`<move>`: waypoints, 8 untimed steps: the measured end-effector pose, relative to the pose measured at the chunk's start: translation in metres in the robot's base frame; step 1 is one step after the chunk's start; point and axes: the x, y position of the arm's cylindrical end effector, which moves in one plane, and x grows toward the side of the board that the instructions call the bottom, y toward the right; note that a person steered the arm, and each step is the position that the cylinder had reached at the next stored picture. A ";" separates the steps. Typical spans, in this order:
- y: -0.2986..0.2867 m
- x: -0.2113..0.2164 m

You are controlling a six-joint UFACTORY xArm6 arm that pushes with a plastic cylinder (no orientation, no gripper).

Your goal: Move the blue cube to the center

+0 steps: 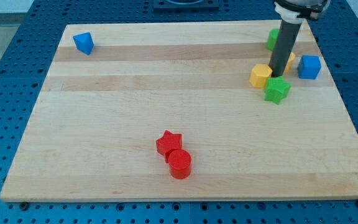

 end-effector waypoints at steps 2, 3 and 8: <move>0.008 0.032; 0.015 0.042; 0.092 -0.002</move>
